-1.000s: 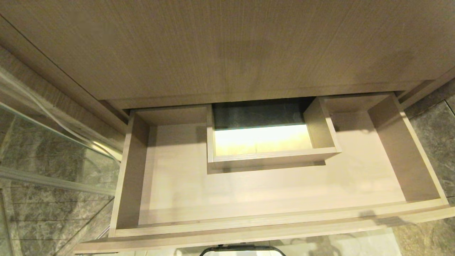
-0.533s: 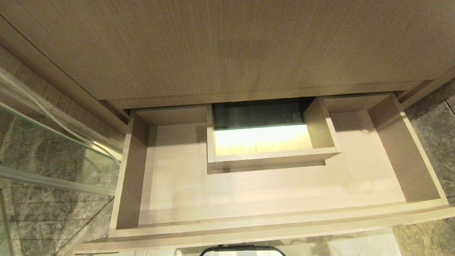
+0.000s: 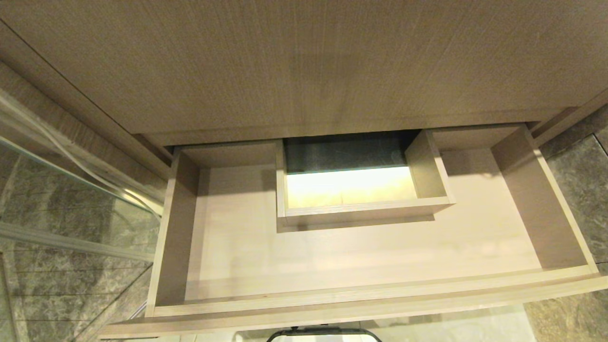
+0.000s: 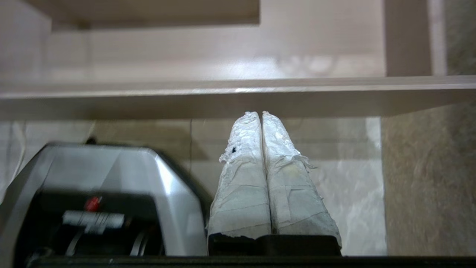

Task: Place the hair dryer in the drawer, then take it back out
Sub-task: Pick up the hairdryer

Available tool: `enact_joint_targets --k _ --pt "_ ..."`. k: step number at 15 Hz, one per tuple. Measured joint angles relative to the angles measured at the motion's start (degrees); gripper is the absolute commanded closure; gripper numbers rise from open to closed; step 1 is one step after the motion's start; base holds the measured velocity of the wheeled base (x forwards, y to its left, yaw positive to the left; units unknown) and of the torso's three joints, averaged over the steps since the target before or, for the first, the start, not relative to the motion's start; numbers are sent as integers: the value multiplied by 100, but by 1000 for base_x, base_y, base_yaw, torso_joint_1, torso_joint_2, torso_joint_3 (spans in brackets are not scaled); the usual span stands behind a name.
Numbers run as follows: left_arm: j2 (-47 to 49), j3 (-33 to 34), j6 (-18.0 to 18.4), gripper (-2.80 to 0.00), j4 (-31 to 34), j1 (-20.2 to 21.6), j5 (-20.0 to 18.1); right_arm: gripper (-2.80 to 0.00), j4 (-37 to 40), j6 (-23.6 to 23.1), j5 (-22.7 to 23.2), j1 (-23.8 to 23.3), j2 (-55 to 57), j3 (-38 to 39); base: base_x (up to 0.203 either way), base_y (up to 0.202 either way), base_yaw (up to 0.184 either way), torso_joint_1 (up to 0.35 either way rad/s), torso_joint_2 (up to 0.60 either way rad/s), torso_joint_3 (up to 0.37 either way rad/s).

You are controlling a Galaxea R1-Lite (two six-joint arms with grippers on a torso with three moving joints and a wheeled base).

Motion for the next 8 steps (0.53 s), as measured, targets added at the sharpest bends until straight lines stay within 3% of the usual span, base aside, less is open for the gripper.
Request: enact_joint_targets --k 3,8 --pt "0 0 2 0 -1 1 0 0 -791 178 -353 47 -506 664 0 0 0 0 0 0" --pt "0 0 -2 0 1 1 0 0 -795 199 -370 58 -690 781 0 0 0 0 0 0"
